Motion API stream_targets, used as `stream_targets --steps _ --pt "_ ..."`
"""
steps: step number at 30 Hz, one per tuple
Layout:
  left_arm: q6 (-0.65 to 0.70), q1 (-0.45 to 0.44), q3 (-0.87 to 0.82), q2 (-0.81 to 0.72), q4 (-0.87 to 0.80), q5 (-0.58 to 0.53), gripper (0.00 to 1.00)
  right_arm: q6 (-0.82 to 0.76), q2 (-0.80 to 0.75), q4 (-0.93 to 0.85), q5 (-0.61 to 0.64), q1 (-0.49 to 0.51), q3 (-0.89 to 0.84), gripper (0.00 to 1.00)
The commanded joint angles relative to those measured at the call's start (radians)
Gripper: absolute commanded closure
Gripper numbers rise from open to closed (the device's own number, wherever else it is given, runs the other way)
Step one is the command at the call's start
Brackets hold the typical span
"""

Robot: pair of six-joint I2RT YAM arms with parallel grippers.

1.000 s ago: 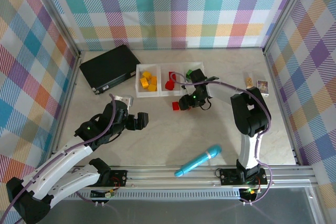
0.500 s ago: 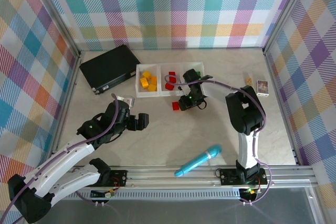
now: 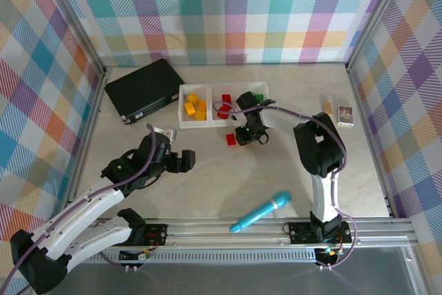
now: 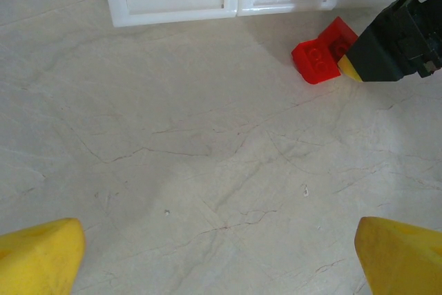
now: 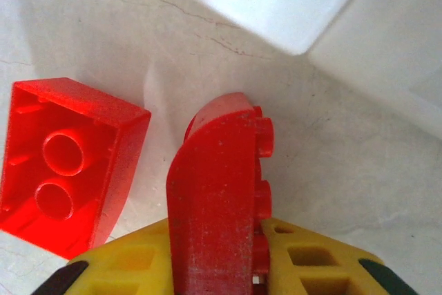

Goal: Sort the legos into containers by color
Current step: Pick up the lego from the center of the table, then place the lego in the container.

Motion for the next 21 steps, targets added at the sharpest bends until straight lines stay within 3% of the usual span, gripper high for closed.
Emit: stream_targets --steps 1,10,21 --pt "-0.021 -0.006 -0.013 -0.021 -0.015 -0.015 0.0 0.004 -0.057 -0.037 0.008 0.02 0.001 0.77" --pt "-0.026 -0.006 -0.025 -0.034 0.001 -0.014 0.0 0.021 -0.159 -0.077 0.003 0.027 0.124 0.78" --pt "-0.034 -0.006 -0.061 -0.044 0.02 -0.016 0.01 0.018 0.145 -0.25 0.023 0.027 0.594 0.8"
